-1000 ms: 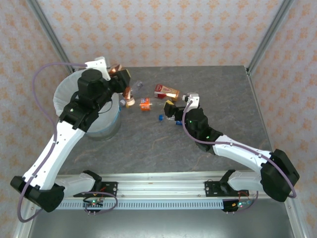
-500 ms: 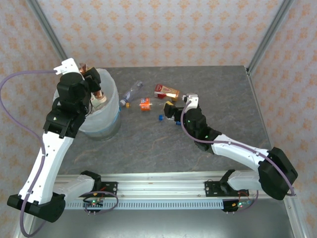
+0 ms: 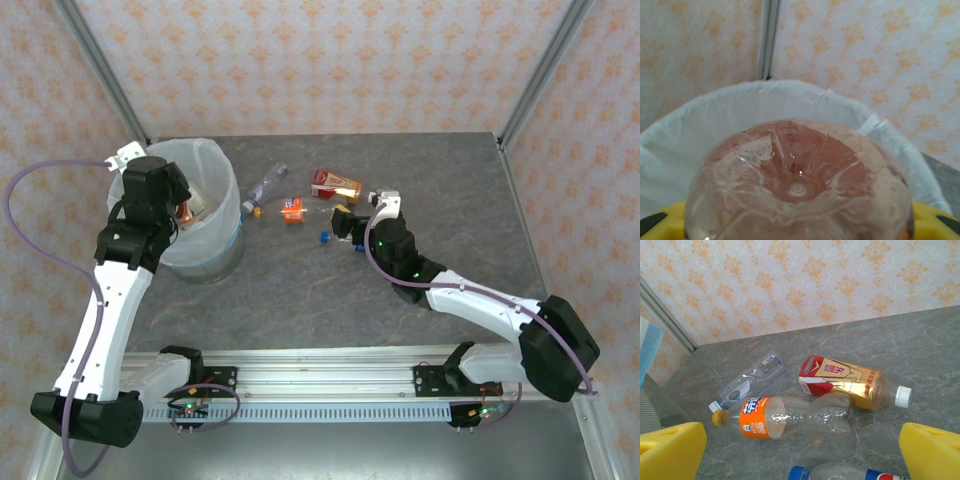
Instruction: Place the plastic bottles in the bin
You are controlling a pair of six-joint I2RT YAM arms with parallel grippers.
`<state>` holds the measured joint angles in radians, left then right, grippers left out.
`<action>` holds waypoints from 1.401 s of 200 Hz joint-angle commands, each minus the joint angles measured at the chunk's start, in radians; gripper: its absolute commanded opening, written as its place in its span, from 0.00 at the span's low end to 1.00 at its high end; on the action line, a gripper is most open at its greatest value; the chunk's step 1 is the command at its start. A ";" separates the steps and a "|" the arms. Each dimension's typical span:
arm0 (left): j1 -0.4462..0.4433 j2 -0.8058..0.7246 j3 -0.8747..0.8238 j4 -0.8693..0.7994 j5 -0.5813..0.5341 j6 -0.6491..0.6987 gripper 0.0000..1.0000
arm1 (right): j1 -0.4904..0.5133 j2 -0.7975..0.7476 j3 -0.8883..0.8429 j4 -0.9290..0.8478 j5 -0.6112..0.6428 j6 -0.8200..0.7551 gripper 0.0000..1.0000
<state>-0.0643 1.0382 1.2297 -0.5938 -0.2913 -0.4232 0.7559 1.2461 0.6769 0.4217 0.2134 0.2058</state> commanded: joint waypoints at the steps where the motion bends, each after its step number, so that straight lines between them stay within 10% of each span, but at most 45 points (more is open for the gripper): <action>1: 0.021 -0.029 -0.020 -0.056 0.014 -0.057 0.48 | -0.009 0.013 0.023 -0.011 0.000 0.014 0.99; 71: 0.042 -0.038 -0.017 -0.141 0.008 -0.063 0.54 | -0.013 0.041 0.033 -0.008 -0.018 0.021 0.99; 149: 0.043 -0.046 0.051 -0.181 0.034 -0.056 0.93 | -0.018 0.056 0.041 -0.010 -0.026 0.028 0.99; 198: 0.037 -0.023 0.110 -0.082 0.469 0.029 1.00 | -0.019 0.062 0.041 -0.012 -0.028 0.034 0.99; 280: -0.266 0.089 0.162 0.018 0.469 0.084 1.00 | -0.028 0.046 0.036 -0.025 -0.014 0.070 0.99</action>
<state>-0.2852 1.0973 1.3743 -0.6586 0.1333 -0.3595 0.7403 1.3048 0.6876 0.4145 0.1909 0.2432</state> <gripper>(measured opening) 0.998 0.992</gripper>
